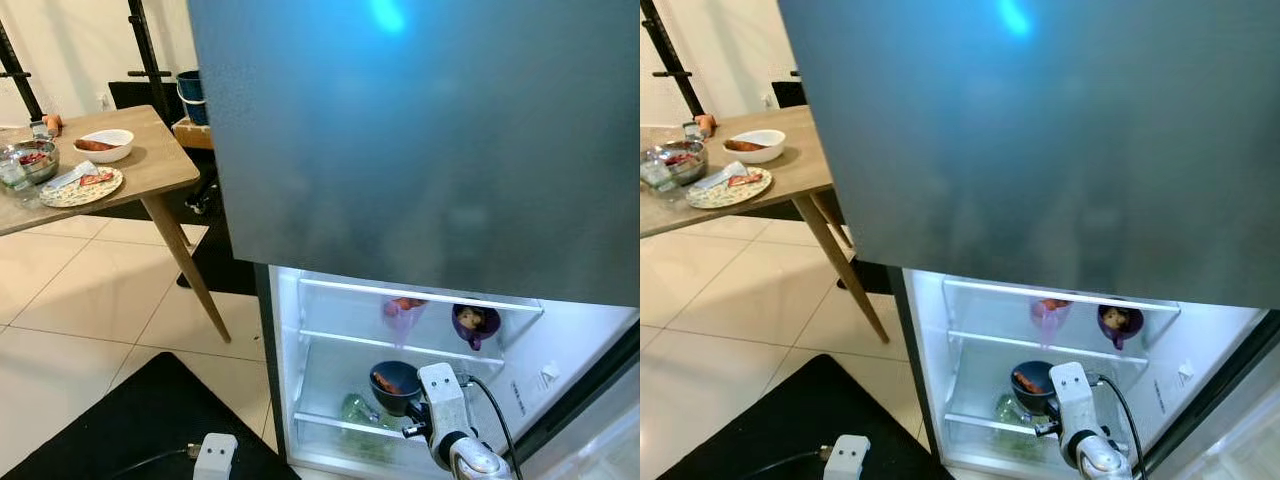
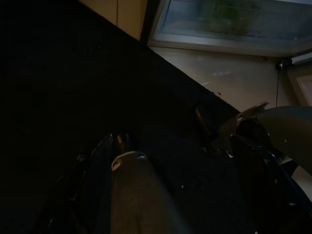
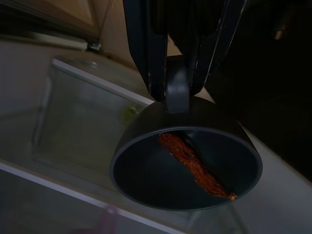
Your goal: Restocking fridge
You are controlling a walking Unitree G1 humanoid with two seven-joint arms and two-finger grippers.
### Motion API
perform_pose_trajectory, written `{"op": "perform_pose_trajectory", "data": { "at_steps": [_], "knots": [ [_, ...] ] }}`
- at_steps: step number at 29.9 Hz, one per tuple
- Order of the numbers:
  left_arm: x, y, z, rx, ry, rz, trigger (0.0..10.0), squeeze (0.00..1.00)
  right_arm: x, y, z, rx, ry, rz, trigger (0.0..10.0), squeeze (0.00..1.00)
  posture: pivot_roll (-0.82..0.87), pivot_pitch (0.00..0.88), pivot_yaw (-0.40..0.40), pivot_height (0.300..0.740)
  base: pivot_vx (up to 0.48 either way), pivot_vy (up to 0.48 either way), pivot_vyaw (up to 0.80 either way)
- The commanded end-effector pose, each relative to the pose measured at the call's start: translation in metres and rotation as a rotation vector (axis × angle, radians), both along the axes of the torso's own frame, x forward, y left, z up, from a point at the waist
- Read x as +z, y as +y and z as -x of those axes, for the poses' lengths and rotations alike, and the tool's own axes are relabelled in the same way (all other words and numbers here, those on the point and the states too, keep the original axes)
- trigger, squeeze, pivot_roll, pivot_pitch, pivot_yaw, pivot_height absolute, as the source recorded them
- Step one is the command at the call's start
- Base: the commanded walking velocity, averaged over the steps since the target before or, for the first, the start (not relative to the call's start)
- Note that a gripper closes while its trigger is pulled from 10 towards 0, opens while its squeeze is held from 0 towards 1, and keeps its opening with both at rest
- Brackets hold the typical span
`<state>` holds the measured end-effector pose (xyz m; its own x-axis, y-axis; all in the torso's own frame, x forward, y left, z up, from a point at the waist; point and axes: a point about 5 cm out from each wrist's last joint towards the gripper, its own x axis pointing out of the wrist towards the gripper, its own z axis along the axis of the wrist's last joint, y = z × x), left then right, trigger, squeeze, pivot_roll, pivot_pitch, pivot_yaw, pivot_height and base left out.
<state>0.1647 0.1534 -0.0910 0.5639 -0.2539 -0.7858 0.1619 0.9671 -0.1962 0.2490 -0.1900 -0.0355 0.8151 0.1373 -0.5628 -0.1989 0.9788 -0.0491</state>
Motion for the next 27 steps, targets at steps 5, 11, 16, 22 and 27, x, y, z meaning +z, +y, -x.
{"op": "perform_pose_trajectory", "data": {
  "at_steps": [5,11,16,22,27],
  "knots": [
    [0.008,-0.004,-0.015,-0.027,-0.071,0.013,10.0,0.0,0.014,0.003,-0.017,0.002,-0.075,-0.025,10.0,0.0,-0.14,0.0,0.017,0.74,0.0,0.0,0.0],
    [0.028,-0.018,-0.046,-0.172,-0.235,0.03,10.0,0.0,0.035,-0.003,-0.038,-0.055,-0.165,-0.062,10.0,0.0,-0.13,0.0,0.014,0.74,0.0,0.0,0.0],
    [0.033,-0.02,-0.052,-0.189,-0.275,0.031,10.0,0.0,0.039,-0.005,-0.042,-0.055,-0.18,-0.074,10.0,0.0,-0.13,0.0,0.014,0.74,0.0,0.0,0.0],
    [0.045,-0.015,-0.065,-0.184,-0.38,0.032,10.0,0.0,0.045,-0.002,-0.049,-0.022,-0.176,-0.076,10.0,0.0,-0.12,0.0,0.014,0.735,0.0,0.0,0.0],
    [0.047,-0.01,-0.066,-0.187,-0.409,0.026,10.0,0.0,0.047,0.003,-0.052,0.001,-0.179,-0.082,10.0,0.0,-0.11,0.0,0.014,0.72,0.0,0.0,0.0]
  ]
}}
